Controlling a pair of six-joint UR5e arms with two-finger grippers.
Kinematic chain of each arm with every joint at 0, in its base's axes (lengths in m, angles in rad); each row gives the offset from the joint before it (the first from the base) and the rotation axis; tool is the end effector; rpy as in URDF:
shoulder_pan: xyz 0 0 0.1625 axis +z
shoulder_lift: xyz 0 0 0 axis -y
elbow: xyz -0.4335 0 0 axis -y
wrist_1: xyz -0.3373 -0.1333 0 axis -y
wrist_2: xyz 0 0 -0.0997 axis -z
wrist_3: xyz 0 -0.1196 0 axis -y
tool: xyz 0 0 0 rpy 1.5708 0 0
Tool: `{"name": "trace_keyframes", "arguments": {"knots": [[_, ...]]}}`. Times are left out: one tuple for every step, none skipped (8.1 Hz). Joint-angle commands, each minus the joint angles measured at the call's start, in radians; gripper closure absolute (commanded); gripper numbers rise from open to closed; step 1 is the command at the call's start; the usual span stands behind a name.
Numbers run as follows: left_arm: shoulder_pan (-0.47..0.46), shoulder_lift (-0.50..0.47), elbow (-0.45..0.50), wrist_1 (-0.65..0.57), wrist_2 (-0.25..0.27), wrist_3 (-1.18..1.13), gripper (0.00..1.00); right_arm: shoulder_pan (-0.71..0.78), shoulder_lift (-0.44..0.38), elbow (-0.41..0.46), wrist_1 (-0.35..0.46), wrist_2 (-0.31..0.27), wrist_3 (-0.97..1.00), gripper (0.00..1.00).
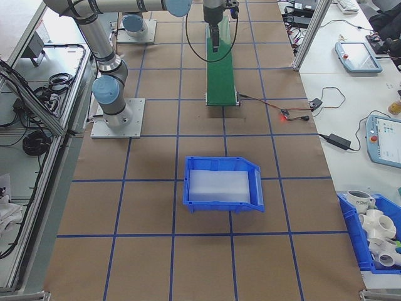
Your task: Move button from left to right
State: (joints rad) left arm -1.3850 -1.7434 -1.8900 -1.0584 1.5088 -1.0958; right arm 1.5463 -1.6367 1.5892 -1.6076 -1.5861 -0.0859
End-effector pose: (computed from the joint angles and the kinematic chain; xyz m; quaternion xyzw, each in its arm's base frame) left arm -0.0507 -0.4917 0.3130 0.5973 -0.8014 -0.0044 0.0324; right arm 0.1212 -0.4209 0.5003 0.0303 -0.9986 0.0417 0.0100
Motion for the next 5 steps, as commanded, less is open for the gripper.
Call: {"name": "trace_keyframes", "arguments": {"knots": [[0.007, -0.018, -0.011, 0.014, -0.001, 0.004, 0.9, 0.0, 0.0, 0.0, 0.005, 0.0, 0.0, 0.0], [0.008, -0.024, -0.011, 0.021, -0.001, 0.004, 0.89, 0.0, 0.0, 0.0, 0.003, 0.0, 0.0, 0.0], [0.008, -0.025, -0.012, 0.023, 0.001, 0.004, 0.87, 0.0, 0.0, 0.0, 0.005, 0.0, 0.0, 0.0], [0.008, -0.028, -0.012, 0.023, 0.001, 0.017, 0.77, 0.0, 0.0, 0.0, 0.005, 0.0, 0.0, 0.0], [0.008, -0.028, -0.012, 0.021, 0.004, 0.02, 0.52, 0.0, 0.0, 0.0, 0.005, 0.0, 0.0, 0.0]]}}
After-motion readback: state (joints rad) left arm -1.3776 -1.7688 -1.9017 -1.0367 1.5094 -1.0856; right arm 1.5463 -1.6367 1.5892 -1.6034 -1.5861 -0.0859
